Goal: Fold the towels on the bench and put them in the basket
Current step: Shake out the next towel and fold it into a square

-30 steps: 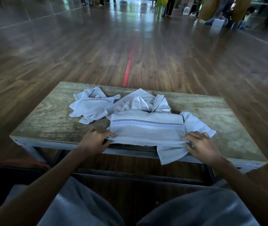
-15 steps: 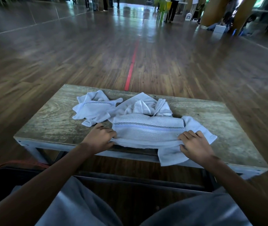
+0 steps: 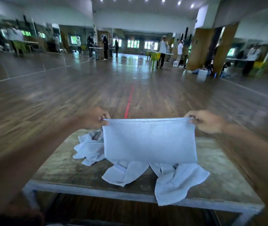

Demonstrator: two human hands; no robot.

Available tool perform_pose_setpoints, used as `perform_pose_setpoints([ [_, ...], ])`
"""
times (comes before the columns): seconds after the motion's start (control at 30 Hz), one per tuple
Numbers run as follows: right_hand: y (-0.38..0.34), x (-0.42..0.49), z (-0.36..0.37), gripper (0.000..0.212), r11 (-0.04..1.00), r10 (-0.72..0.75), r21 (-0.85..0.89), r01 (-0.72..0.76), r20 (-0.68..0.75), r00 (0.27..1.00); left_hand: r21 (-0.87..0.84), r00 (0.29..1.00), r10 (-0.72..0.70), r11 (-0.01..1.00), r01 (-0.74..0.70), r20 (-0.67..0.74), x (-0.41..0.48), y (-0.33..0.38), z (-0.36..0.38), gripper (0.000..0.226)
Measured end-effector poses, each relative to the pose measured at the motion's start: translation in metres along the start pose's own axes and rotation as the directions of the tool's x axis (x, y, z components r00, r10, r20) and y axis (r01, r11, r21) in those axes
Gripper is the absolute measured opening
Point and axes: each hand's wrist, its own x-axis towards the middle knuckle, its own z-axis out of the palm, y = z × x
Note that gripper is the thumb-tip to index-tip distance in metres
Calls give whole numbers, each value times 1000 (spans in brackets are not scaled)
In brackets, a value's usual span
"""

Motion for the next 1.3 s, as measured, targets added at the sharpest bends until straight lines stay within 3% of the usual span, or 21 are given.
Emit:
perform_pose_setpoints([
  [0.13, -11, 0, -31, 23, 986, 22, -167, -14, 47, 999, 145, 991, 2, 989, 17, -131, 8, 6, -26, 11],
  [0.4, -8, -15, -23, 23, 953, -28, -303, -26, -173, 985, 144, 974, -18, 988, 52, -226, -13, 11, -20, 9],
  [0.47, -1, -17, -10, 24, 974, -6, -225, -17, -100, 995, 76, 984, -28, 996, 42, -175, -22, 8, -8, 7],
  [0.6, -1, -27, 19, 25, 986, -21, 168, 5, 93, 995, -184, 994, 8, 983, 13, 111, -39, -7, 16, 4],
  [0.67, 2, -30, 36, 23, 976, -10, 218, -24, 157, 988, -271, 977, 30, 962, 29, 213, -46, -13, 30, 6],
  [0.77, 12, -31, 69, 21, 971, -7, 234, -53, 248, 969, -270, 956, 41, 962, 41, 292, -50, -26, 59, 9],
  [0.87, 17, -30, 109, 24, 991, 26, 121, -65, 303, 953, -235, 947, -3, 968, 83, 322, -54, -42, 99, 11],
  [1.13, 27, 3, 165, 20, 987, 154, 15, -157, 133, 979, -62, 969, -241, 968, 244, 46, -38, -53, 171, 13],
  [1.3, 35, 24, 177, 22, 975, 223, -37, -220, 124, 967, 61, 951, -307, 949, 308, -22, -16, -53, 191, 22],
])
